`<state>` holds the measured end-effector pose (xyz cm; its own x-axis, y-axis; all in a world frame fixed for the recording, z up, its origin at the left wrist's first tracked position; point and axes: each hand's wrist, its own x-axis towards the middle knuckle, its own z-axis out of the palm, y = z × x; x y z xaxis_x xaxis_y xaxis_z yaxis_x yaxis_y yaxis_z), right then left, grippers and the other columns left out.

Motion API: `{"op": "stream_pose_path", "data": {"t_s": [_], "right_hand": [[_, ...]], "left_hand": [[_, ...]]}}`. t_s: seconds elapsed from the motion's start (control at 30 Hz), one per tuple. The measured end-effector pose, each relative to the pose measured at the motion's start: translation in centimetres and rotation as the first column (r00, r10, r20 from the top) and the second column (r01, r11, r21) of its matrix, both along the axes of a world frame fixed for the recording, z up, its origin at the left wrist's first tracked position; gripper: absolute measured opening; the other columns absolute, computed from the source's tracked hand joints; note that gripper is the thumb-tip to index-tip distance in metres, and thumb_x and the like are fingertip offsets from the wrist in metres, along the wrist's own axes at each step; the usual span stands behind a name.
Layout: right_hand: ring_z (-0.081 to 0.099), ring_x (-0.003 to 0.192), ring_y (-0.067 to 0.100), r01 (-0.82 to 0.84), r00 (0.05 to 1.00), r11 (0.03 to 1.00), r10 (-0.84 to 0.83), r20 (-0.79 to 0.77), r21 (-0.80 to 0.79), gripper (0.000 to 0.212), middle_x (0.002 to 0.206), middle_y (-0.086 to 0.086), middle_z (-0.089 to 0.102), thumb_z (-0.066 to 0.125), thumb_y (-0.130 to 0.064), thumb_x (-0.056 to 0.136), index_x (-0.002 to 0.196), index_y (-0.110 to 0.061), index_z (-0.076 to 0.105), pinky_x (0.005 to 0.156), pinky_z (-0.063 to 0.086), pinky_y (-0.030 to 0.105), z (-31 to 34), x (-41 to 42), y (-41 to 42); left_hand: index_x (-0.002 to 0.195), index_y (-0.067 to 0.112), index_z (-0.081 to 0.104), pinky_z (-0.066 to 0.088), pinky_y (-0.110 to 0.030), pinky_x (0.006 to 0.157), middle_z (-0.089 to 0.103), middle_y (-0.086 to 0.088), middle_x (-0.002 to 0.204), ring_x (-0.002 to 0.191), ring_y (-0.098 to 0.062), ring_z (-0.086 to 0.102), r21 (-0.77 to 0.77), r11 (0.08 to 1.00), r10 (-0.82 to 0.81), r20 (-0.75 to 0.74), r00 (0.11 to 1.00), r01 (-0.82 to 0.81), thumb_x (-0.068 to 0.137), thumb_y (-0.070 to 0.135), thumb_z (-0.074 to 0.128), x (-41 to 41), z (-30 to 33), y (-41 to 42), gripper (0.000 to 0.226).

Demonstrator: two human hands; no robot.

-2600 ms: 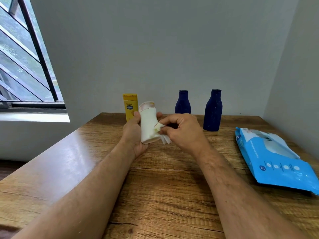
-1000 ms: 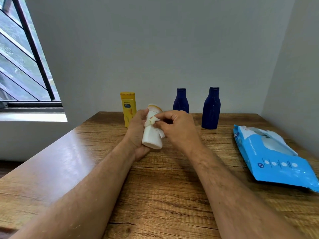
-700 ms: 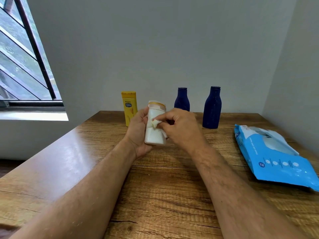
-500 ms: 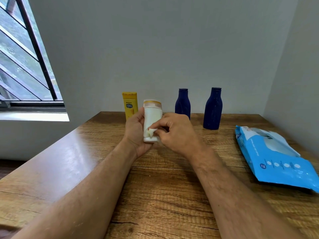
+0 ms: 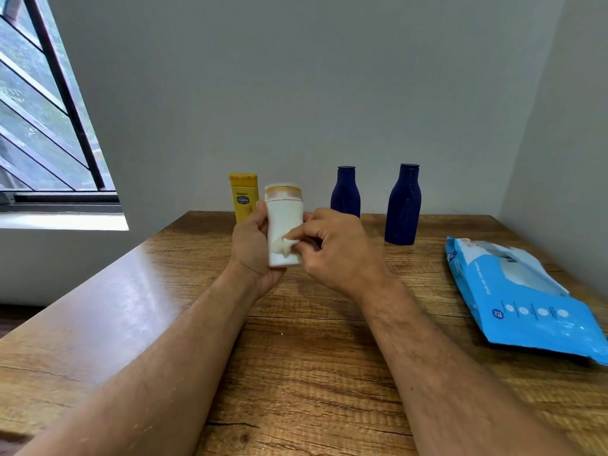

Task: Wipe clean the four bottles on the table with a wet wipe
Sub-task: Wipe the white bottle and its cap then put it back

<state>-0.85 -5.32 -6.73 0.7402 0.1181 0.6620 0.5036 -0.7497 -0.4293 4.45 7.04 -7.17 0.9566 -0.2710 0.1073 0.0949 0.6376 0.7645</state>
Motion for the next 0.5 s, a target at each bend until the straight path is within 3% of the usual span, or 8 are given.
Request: {"op": "stream_pose_path", "data": {"t_s": [0.1,0.27,0.4,0.5], "right_hand": [[0.059,0.092,0.004,0.021,1.000,1.000,-0.021,-0.007,0.004,0.019,0.102,-0.006,0.064,0.070,-0.015,0.088,0.106,-0.018,0.077,0.079,0.047,0.009,-0.10,0.04,0.04],[0.057,0.092,0.007,0.180,0.979,0.973,-0.192,0.075,0.141,0.021,0.098,-0.005,0.059,0.066,-0.019,0.093,0.112,-0.016,0.073,0.085,0.052,0.021,0.33,0.52,-0.55],[0.057,0.092,0.006,0.203,0.972,0.962,-0.221,0.083,0.184,0.020,0.098,-0.005,0.059,0.065,-0.017,0.093,0.112,-0.016,0.073,0.085,0.051,0.018,0.52,0.63,-0.76],[0.055,0.088,0.004,0.132,0.991,0.984,-0.129,-0.031,0.121,0.018,0.096,-0.008,0.059,0.068,-0.017,0.091,0.108,-0.018,0.074,0.081,0.047,0.015,0.37,0.55,-0.77]], "left_hand": [[0.116,0.000,0.062,0.063,-0.039,0.070,0.072,-0.019,0.094,0.080,-0.028,0.072,0.045,0.999,0.003,-0.012,1.000,-0.003,0.108,0.038,0.033,-0.15,0.01,-0.02,0.049],[0.107,0.011,0.065,0.056,-0.037,0.067,0.073,-0.011,0.083,0.070,-0.023,0.069,0.294,0.955,-0.047,0.046,0.998,0.031,0.108,0.037,0.035,-0.71,-0.22,-0.40,0.040],[0.107,0.012,0.065,0.056,-0.035,0.062,0.073,-0.009,0.080,0.067,-0.023,0.068,0.314,0.949,-0.054,0.028,0.998,0.042,0.108,0.037,0.036,-0.86,-0.24,-0.51,0.038],[0.102,0.008,0.066,0.058,-0.039,0.068,0.074,-0.011,0.080,0.070,-0.024,0.071,0.253,0.967,0.013,0.024,1.000,-0.018,0.108,0.034,0.036,-0.49,-0.13,-0.28,0.040]]}}
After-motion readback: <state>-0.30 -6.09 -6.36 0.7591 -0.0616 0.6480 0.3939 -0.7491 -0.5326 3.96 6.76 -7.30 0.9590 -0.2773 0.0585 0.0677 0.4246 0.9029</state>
